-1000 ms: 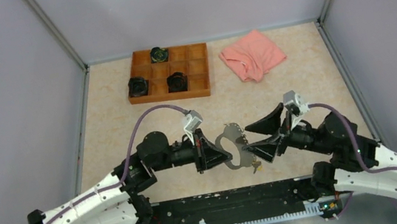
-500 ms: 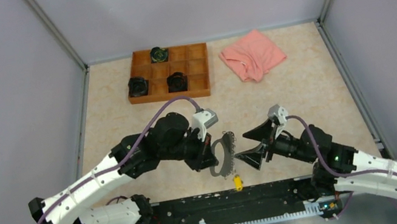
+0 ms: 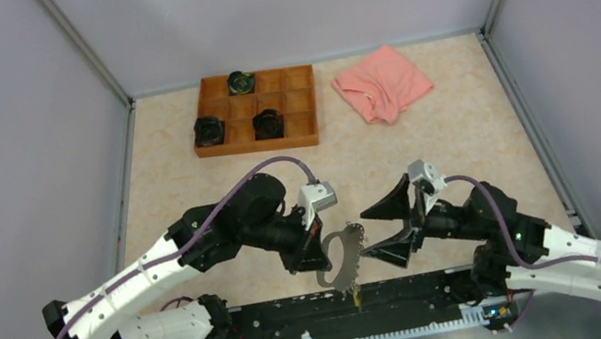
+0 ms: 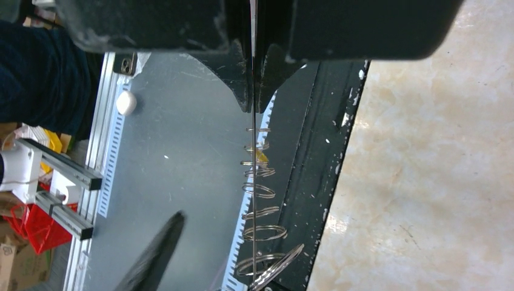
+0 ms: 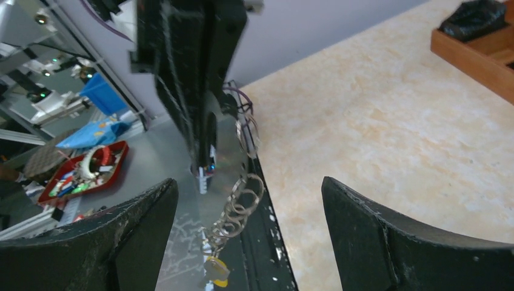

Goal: Remove the keys from the keyring

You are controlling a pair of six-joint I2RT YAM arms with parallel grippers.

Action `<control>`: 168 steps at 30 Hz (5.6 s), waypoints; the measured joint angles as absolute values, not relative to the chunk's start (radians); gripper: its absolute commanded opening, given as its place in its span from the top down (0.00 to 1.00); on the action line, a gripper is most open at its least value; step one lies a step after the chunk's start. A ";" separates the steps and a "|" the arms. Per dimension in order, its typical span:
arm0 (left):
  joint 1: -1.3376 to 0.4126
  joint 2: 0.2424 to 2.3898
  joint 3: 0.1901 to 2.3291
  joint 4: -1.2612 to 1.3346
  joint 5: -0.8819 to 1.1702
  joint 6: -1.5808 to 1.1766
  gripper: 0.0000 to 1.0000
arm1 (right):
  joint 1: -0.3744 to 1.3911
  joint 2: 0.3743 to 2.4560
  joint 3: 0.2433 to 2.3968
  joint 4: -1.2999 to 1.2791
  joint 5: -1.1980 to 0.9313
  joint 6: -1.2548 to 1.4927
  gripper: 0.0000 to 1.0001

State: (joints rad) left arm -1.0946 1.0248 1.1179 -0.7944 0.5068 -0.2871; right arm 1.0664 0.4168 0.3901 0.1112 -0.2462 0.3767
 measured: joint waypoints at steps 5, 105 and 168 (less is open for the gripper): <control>-1.097 1.026 1.094 -0.800 0.558 -0.255 1.00 | 1.066 0.410 0.469 0.071 -0.320 0.374 0.13; -1.004 0.913 1.139 -0.475 0.364 -0.635 1.00 | 1.073 0.189 0.128 0.474 -0.063 0.376 0.18; -0.689 0.958 0.955 -0.200 0.846 -0.751 1.00 | 1.261 0.717 0.151 0.849 -0.063 0.056 0.49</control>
State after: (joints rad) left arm -0.6891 0.9577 0.9546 -0.1997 0.8463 -0.7509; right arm 1.2610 0.7166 0.1513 0.8494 -0.0631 0.0563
